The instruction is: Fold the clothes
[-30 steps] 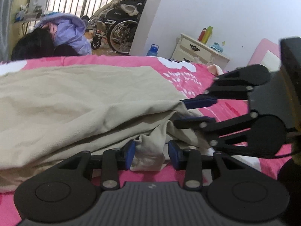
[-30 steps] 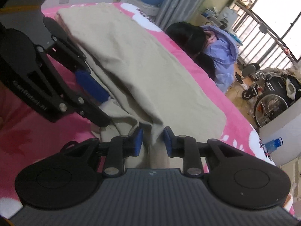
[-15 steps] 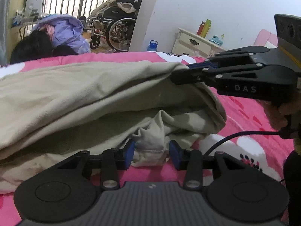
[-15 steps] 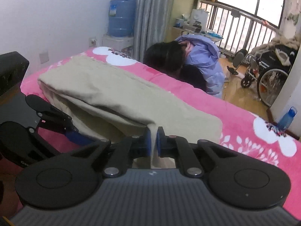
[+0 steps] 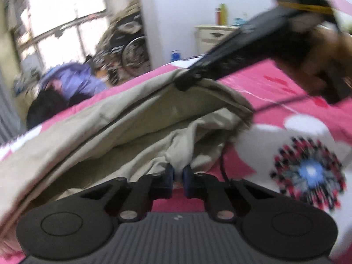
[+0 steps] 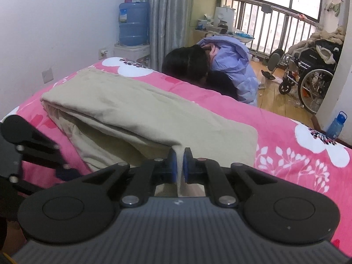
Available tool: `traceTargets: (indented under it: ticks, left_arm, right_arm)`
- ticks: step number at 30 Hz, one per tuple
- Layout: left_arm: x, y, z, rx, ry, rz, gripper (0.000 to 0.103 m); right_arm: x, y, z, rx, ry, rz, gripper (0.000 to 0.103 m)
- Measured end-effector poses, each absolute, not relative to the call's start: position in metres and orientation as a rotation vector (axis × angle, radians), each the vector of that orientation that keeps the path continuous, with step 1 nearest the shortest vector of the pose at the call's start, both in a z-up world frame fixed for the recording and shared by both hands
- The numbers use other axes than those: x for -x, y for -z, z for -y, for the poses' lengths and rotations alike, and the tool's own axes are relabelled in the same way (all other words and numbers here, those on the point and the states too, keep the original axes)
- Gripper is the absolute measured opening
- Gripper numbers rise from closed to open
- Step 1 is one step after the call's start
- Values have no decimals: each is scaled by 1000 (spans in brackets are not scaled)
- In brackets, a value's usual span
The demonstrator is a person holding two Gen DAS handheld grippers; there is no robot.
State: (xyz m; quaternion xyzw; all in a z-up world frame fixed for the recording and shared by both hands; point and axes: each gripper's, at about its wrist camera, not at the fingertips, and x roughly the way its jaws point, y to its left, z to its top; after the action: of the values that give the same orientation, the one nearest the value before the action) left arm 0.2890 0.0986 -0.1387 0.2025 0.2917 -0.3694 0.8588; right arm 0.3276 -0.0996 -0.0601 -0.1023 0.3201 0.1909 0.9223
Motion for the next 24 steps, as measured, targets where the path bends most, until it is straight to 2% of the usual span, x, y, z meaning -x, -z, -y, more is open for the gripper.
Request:
traceTargets:
  ticks: [2, 6, 9, 19, 23, 24]
  left_arm:
    - [-283, 138, -109, -443, 819, -618, 9]
    - [-291, 146, -131, -341, 861, -763, 9]
    - [-295, 156, -133, -365, 829, -768, 10]
    - [-266, 170, -99, -766, 845, -445, 21]
    - [-255, 174, -105, -937, 823, -307, 37]
    - [-254, 174, -107, -975, 816, -270, 38]
  right_arm:
    - [-329, 63, 99, 212, -391, -657, 5]
    - [-329, 63, 99, 201, -390, -657, 5]
    - [-329, 62, 100, 201, -393, -659, 5]
    - [-329, 58, 103, 202, -397, -673, 5]
    - [-333, 60, 107, 177, -414, -694, 5]
    - [-333, 60, 108, 176, -414, -696, 5]
